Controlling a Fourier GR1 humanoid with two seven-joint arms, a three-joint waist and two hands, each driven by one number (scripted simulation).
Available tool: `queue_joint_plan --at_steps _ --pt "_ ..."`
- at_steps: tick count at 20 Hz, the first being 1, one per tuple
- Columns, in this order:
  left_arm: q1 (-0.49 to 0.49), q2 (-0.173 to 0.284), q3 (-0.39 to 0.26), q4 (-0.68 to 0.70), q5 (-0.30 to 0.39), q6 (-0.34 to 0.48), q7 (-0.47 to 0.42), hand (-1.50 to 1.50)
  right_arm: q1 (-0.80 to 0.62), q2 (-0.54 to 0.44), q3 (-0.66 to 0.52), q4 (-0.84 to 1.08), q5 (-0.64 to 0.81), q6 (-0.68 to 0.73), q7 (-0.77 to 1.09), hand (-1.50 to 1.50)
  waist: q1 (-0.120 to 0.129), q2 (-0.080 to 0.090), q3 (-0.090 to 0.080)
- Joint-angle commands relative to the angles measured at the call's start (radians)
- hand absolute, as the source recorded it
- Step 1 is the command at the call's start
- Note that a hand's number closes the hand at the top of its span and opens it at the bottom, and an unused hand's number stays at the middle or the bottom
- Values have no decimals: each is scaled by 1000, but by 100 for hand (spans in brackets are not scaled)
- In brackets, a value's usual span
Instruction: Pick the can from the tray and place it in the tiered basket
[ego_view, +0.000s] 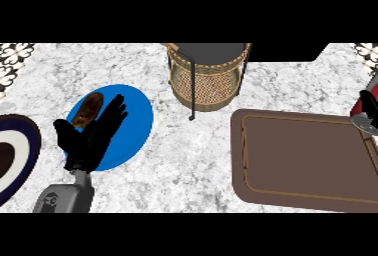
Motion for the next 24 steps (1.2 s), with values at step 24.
queue_joint_plan --at_steps 24 --pt "-17 -2 27 3 11 -17 15 0 -787 154 263 599 136 -264 326 150 30 9 0"
